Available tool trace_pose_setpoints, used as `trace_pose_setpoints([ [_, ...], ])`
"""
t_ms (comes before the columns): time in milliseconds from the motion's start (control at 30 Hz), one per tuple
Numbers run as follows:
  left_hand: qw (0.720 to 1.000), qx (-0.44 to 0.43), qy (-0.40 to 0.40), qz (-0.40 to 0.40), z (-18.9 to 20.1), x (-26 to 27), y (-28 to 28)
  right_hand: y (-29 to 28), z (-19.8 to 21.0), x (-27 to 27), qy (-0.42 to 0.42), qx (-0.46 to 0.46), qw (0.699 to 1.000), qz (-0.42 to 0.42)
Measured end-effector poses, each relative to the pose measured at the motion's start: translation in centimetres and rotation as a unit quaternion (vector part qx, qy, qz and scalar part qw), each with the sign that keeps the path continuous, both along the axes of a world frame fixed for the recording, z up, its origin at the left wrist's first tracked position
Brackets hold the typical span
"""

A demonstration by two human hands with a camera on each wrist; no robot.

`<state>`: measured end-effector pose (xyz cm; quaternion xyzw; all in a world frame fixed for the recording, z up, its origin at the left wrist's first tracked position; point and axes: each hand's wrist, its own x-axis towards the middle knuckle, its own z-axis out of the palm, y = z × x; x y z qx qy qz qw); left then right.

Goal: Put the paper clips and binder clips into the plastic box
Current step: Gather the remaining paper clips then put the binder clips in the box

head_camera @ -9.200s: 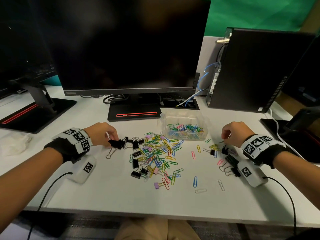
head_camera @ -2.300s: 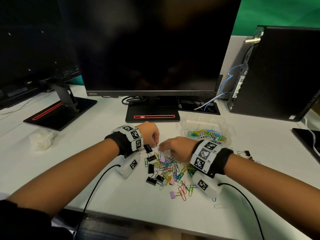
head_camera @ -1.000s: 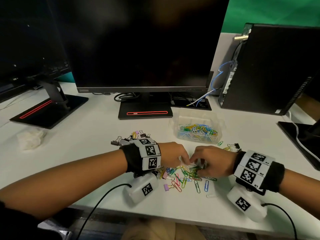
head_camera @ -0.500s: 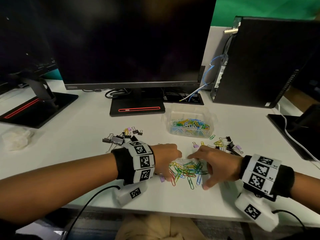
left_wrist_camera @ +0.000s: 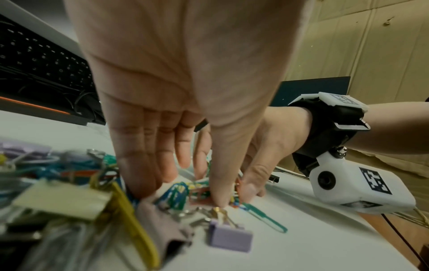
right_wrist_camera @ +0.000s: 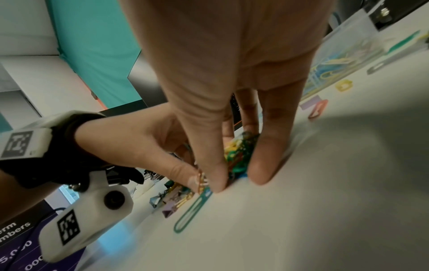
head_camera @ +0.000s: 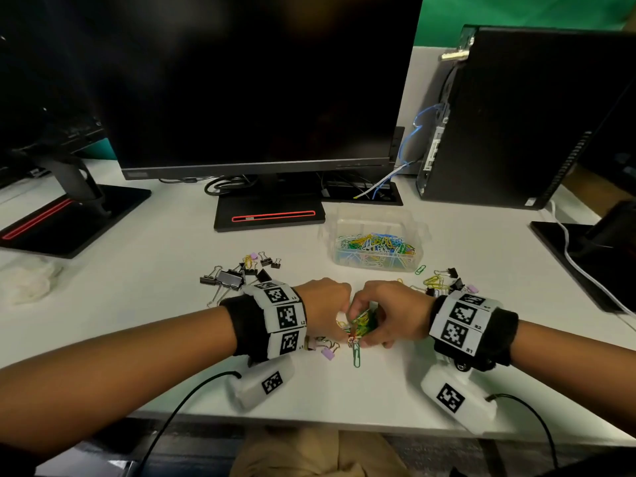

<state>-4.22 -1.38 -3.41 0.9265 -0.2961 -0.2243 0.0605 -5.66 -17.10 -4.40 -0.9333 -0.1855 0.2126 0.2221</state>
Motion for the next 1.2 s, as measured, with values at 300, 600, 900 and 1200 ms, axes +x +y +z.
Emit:
trace_pose_setpoints([
  [300,1.000,0.012,0.003,0.010,-0.4,-0.7,-0.5,-1.1,0.9,1.5,0.018,-0.004,0.999,-0.039],
  [600,1.000,0.026,0.000,-0.016,-0.1,-1.0,-2.5,-3.6,4.1,3.3,-0.011,-0.026,0.995,-0.095],
  [900,0.998,-0.017,0.010,-0.052,-0.7,0.9,-3.8,-6.3,5.8,8.4,-0.074,0.031,0.970,-0.228],
  [1200,0.997,-0.053,-0.022,-0.055,-0.5,1.9,-3.5,-5.6,4.1,8.5,-0.144,0.005,0.972,-0.187],
])
